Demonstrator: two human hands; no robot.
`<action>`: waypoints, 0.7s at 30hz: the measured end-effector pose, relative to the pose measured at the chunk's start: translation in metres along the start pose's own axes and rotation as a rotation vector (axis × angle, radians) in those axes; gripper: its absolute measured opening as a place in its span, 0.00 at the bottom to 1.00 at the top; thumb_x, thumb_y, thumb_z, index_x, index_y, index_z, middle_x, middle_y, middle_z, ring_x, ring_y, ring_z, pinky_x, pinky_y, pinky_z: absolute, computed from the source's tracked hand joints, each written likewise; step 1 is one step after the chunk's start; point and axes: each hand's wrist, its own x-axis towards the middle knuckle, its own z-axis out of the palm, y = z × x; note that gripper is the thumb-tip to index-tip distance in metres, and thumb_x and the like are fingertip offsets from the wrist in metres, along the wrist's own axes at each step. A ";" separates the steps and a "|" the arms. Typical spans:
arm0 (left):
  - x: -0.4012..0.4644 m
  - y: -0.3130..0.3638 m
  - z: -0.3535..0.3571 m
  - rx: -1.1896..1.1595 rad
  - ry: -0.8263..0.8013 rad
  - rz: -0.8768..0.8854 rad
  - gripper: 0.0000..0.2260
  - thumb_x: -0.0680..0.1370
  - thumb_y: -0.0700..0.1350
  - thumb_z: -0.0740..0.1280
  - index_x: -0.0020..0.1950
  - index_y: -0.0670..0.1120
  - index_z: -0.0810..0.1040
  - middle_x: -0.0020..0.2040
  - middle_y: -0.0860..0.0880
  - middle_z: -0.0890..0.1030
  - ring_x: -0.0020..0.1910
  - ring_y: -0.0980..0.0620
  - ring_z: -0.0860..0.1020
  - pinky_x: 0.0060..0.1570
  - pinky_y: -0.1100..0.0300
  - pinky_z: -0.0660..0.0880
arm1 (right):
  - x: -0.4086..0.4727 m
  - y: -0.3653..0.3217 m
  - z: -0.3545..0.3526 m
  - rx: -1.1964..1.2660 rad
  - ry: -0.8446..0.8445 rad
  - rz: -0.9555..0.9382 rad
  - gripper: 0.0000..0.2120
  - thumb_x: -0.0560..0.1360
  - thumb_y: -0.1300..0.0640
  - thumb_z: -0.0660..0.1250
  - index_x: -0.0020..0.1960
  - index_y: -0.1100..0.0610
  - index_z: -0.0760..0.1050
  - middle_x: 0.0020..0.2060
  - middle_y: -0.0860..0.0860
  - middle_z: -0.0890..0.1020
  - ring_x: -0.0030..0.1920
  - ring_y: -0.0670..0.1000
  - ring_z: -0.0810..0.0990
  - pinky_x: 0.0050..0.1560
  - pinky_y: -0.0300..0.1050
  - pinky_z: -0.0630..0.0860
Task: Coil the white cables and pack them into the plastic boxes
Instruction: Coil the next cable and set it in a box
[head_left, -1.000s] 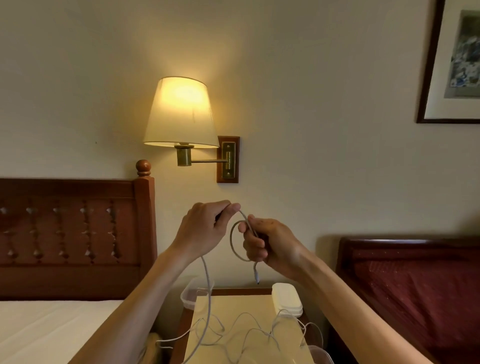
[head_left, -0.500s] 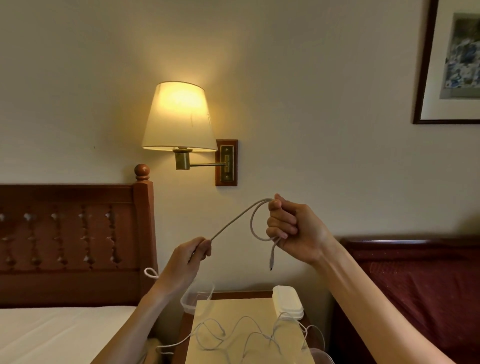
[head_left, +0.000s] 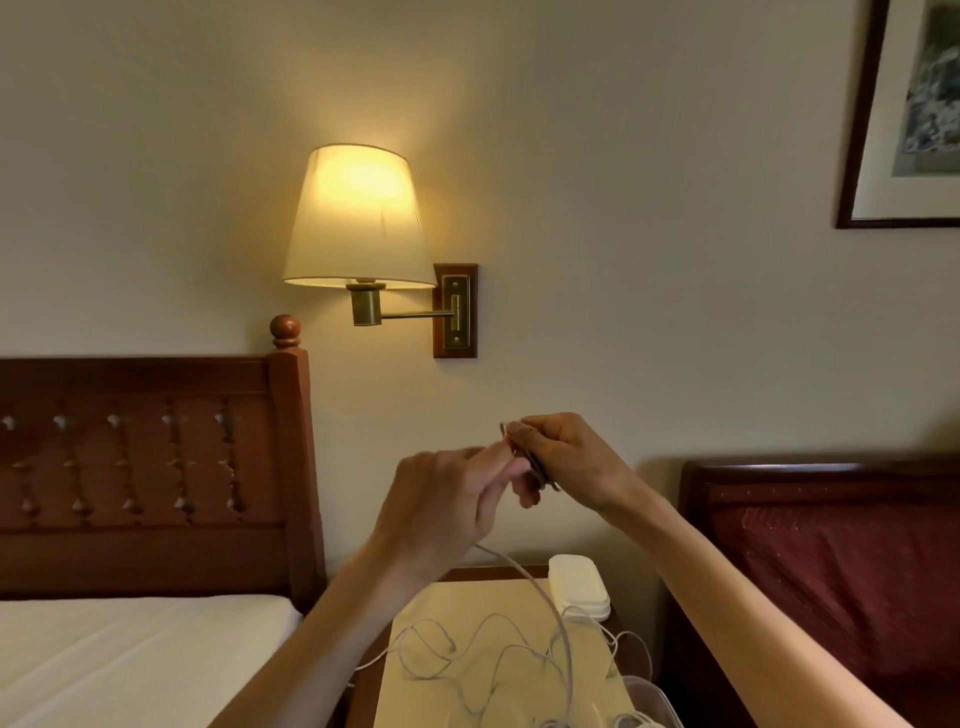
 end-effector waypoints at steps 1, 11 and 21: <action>0.004 -0.003 -0.001 0.025 0.037 -0.002 0.11 0.83 0.51 0.58 0.44 0.50 0.75 0.30 0.59 0.71 0.25 0.59 0.68 0.24 0.67 0.65 | -0.002 0.000 0.000 -0.007 -0.027 -0.014 0.19 0.84 0.56 0.53 0.40 0.59 0.76 0.25 0.51 0.78 0.26 0.48 0.76 0.32 0.36 0.71; 0.010 -0.025 0.013 -0.079 0.108 -0.100 0.13 0.83 0.55 0.54 0.44 0.52 0.71 0.31 0.60 0.72 0.28 0.59 0.71 0.30 0.69 0.63 | -0.009 0.000 0.000 0.685 -0.288 0.273 0.18 0.85 0.55 0.49 0.40 0.57 0.69 0.27 0.50 0.65 0.27 0.47 0.62 0.29 0.39 0.63; -0.024 -0.069 0.042 -0.371 0.039 -0.225 0.18 0.83 0.57 0.53 0.41 0.47 0.71 0.32 0.54 0.73 0.29 0.54 0.73 0.32 0.61 0.68 | -0.011 0.009 -0.008 1.096 -0.122 0.300 0.17 0.84 0.57 0.49 0.39 0.55 0.68 0.25 0.46 0.59 0.27 0.45 0.52 0.25 0.37 0.57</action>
